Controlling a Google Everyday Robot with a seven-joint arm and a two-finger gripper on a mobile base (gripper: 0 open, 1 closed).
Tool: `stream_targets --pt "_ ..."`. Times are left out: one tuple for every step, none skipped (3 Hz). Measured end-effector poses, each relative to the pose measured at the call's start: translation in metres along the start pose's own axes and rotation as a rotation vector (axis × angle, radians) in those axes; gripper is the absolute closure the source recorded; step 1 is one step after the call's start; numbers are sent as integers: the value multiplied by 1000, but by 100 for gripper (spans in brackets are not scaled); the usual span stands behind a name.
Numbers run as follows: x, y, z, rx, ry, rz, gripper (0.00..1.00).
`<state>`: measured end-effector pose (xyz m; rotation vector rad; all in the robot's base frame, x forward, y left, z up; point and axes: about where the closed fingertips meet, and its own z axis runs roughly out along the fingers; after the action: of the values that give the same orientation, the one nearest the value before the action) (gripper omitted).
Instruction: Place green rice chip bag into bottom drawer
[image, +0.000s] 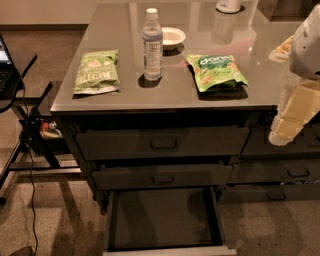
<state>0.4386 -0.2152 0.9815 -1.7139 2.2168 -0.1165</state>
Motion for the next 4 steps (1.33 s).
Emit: stream_targets --pt "0 0 0 0 0 0 0" --pt "1 -5 6 15 17 36 0" --pt "1 -24 9 83 36 42 0" --pt "19 -87 20 163 29 -1 0"
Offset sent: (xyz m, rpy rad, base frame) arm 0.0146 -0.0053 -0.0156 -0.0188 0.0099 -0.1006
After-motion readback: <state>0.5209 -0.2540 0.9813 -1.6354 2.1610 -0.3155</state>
